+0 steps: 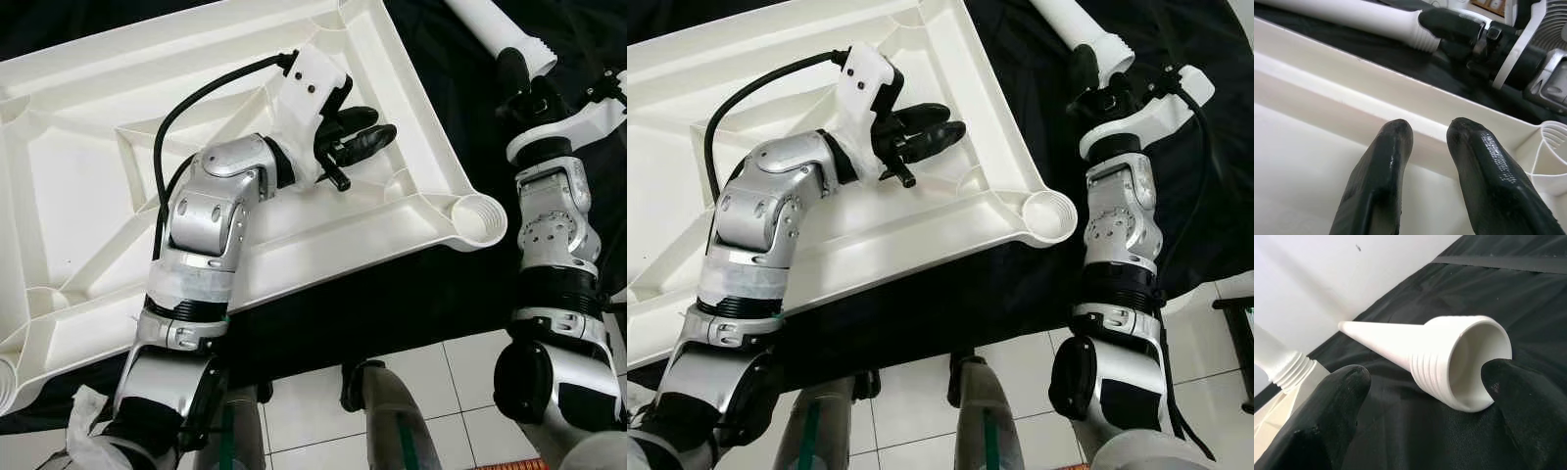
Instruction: Building children table
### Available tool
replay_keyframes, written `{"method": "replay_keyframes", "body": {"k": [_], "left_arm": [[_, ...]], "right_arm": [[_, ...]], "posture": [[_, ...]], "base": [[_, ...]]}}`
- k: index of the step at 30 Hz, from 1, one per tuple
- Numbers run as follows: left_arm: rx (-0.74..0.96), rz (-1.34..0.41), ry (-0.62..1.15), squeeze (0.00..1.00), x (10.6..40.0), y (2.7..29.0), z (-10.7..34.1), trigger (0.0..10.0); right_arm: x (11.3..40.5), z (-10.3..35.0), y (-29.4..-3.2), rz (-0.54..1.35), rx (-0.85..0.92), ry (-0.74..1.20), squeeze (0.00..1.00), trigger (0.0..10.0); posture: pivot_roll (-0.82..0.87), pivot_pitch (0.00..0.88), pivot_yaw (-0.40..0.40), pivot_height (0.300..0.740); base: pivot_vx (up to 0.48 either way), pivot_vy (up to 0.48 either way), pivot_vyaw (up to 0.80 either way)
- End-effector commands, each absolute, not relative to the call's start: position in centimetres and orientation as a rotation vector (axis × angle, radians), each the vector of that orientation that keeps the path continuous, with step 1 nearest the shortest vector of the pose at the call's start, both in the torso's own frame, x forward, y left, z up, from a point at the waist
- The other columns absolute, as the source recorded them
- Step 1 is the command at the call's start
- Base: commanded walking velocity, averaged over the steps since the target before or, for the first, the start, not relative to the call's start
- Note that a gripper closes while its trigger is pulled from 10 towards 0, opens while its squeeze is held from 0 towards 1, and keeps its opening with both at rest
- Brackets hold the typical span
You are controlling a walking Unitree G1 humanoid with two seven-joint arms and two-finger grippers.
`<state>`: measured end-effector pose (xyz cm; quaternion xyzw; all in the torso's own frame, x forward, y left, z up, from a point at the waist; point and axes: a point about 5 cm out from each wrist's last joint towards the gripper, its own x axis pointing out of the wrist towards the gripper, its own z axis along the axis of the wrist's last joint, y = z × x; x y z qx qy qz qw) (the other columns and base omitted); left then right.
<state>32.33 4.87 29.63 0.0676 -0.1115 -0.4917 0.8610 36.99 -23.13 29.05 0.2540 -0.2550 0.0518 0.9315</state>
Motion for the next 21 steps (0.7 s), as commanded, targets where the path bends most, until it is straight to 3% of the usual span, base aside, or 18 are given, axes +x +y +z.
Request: {"method": "replay_keyframes", "body": {"k": [1, 6, 7, 8, 10, 11, 13, 14, 21], "left_arm": [[0.133, -1.044, -0.216, 0.00, 31.8, 4.6, 29.3, 10.0], [0.128, -1.034, -0.208, 0.00, 31.8, 4.7, 29.2, 10.0], [0.127, -1.029, -0.206, 0.00, 31.7, 4.7, 29.3, 10.0], [0.126, -1.028, -0.205, 0.00, 31.7, 4.7, 29.3, 10.0], [0.126, -1.027, -0.205, 0.00, 31.7, 4.8, 29.3, 10.0], [0.125, -1.023, -0.204, 0.00, 31.7, 4.8, 29.3, 10.0], [0.124, -1.018, -0.203, 0.00, 31.7, 4.8, 29.4, 10.0], [0.123, -1.016, -0.203, 0.00, 31.7, 4.7, 29.4, 10.0], [0.119, -0.993, -0.196, 0.00, 31.9, 4.9, 29.4, 10.0]], "right_arm": [[37.5, 29.3, -23.1, 0.125, 0.522, -0.509, 0.00, 10.0], [38.2, 30.3, -22.6, 0.156, 0.519, -0.505, 0.00, 10.0], [38.6, 30.7, -22.3, 0.173, 0.505, -0.498, 0.00, 7.9], [38.8, 30.8, -22.1, 0.188, 0.499, -0.490, 0.00, 4.6], [38.9, 30.9, -21.9, 0.198, 0.495, -0.484, 0.00, 4.6], [39.1, 31.1, -21.7, 0.206, 0.494, -0.480, 0.00, 3.3], [39.2, 31.3, -21.6, 0.211, 0.492, -0.478, 0.00, 3.3], [39.4, 31.5, -21.5, 0.216, 0.495, -0.475, 0.00, 0.0], [39.7, 32.0, -20.9, 0.251, 0.463, -0.475, 0.00, 0.0]], "posture": [[0.15, 0.452, 0.025, 0.740], [0.15, 0.456, 0.023, 0.740], [0.15, 0.457, 0.020, 0.740], [0.15, 0.457, 0.017, 0.740], [0.15, 0.457, 0.017, 0.740], [0.15, 0.458, 0.013, 0.740], [0.15, 0.458, 0.013, 0.740], [0.15, 0.467, 0.012, 0.740], [0.15, 0.482, 0.004, 0.740]], "base": [[0.000, 0.000, 0.00], [0.000, 0.000, 0.00], [0.000, 0.000, 0.00], [0.000, 0.000, 0.00], [0.000, 0.000, 0.00], [0.000, 0.000, 0.00], [0.000, 0.000, 0.00], [0.000, 0.000, 0.00], [0.000, 0.000, 0.00]]}}
